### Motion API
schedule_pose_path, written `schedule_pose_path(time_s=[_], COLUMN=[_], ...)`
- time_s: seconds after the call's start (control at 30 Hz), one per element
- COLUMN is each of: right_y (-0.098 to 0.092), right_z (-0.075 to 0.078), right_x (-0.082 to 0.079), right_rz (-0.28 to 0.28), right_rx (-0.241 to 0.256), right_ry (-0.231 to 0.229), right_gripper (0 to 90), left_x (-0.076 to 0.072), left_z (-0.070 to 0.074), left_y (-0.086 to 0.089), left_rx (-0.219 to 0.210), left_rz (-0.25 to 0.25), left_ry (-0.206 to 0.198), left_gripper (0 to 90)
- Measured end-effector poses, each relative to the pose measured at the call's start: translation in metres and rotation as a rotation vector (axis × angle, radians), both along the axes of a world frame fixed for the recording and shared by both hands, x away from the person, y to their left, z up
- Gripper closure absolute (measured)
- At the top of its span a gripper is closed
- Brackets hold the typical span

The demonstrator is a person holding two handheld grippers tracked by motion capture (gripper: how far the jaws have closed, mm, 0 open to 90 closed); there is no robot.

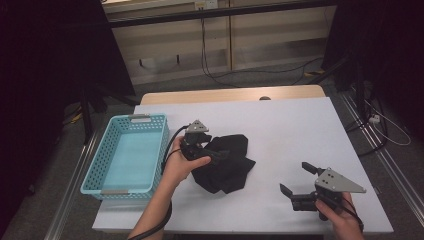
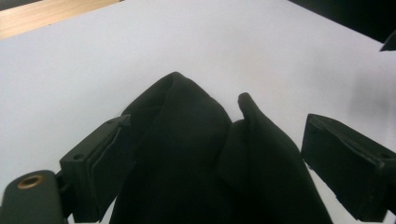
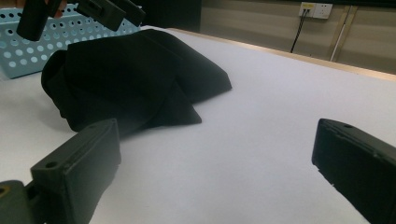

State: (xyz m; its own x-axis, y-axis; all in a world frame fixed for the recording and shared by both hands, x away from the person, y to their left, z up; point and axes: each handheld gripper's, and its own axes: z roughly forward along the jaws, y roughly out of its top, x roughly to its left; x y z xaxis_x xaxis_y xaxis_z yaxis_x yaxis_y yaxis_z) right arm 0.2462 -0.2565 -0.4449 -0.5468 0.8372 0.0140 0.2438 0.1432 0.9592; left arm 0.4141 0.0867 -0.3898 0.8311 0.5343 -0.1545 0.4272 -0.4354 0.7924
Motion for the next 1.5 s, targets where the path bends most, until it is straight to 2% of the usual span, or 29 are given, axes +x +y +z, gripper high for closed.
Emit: schedule_pose_path(time_s=[0.1, 0.3, 0.5, 0.6, 0.73, 0.8, 0.9, 0.93, 1.0, 1.03, 1.1, 1.13, 1.17, 1.2, 1.23, 1.27, 1.33, 1.37, 1.4, 1.5], right_y=[0.0, 0.004, 0.007, 0.009, 0.013, 0.016, 0.021, 0.025, 0.026, 0.031, 0.035, 0.037, 0.037, 0.042, 0.045, 0.048, 0.053, 0.055, 0.058, 0.063], right_z=[0.0, 0.0, -0.001, -0.001, -0.001, 0.001, 0.004, 0.005, 0.006, 0.008, 0.009, 0.01, 0.01, 0.01, 0.01, 0.009, 0.006, 0.005, 0.004, 0.003], right_x=[-0.001, 0.002, 0.007, 0.012, 0.016, 0.019, 0.025, 0.031, 0.034, 0.041, 0.049, 0.052, 0.052, 0.059, 0.062, 0.065, 0.07, 0.072, 0.074, 0.08], right_rz=[0.003, 0.016, 0.013, 0.007, -0.005, -0.002, -0.02, -0.026, -0.026, -0.035, -0.038, -0.036, -0.036, -0.027, -0.026, -0.023, -0.02, -0.019, -0.016, -0.009], right_rx=[-0.001, -0.007, -0.018, -0.026, -0.047, -0.045, -0.06, -0.055, -0.054, -0.051, -0.047, -0.046, -0.046, -0.049, -0.05, -0.057, -0.063, -0.062, -0.066, -0.053], right_ry=[-0.001, 0.003, 0.012, 0.018, 0.036, 0.042, 0.047, 0.056, 0.054, 0.057, 0.061, 0.063, 0.063, 0.074, 0.081, 0.086, 0.101, 0.109, 0.117, 0.125], right_gripper=[0.3, 0.4, 0.3, 0.3, 0.7, 0.3, 0.4, 0.3, 0.3, 0.4, 0.7, 0.6, 0.6, 0.7, 0.8, 0.8, 1.0, 1.2, 1.2, 1.2], left_x=[0.001, 0.001, 0.003, 0.006, 0.007, 0.007, 0.006, 0.004, 0.003, 0.001, 0.001, 0.0, 0.0, 0.001, 0.001, 0.002, 0.001, 0.002, 0.002, 0.008], left_z=[0.0, 0.006, 0.004, 0.001, 0.0, -0.001, -0.003, -0.005, -0.006, -0.01, -0.014, -0.016, -0.016, -0.02, -0.02, -0.024, -0.025, -0.026, -0.026, -0.022], left_y=[0.002, 0.011, 0.016, 0.017, 0.021, 0.023, 0.023, 0.02, 0.017, 0.012, 0.008, 0.006, 0.006, 0.005, 0.005, 0.006, 0.006, 0.007, 0.007, 0.015], left_rx=[0.004, -0.032, -0.013, -0.027, -0.017, -0.014, 0.007, 0.03, 0.03, 0.042, 0.08, 0.098, 0.098, 0.129, 0.129, 0.118, 0.114, 0.119, 0.106, 0.077], left_rz=[0.005, 0.053, 0.084, 0.086, 0.102, 0.099, 0.103, 0.083, 0.08, 0.073, 0.068, 0.063, 0.063, 0.084, 0.084, 0.113, 0.121, 0.124, 0.133, 0.192], left_ry=[0.0, -0.005, -0.019, -0.017, -0.019, -0.021, -0.026, -0.035, -0.032, -0.017, -0.019, -0.003, -0.003, -0.013, -0.013, 0.032, 0.042, 0.047, 0.058, 0.045], left_gripper=[8.5, 6.4, 5.2, 5.1, 7.4, 15.9, 19.3, 23.3, 27.5, 33.2, 41.9, 48.0, 53.8, 58.1, 61.5, 64.4, 75.9, 79.2, 82.7, 85.4])
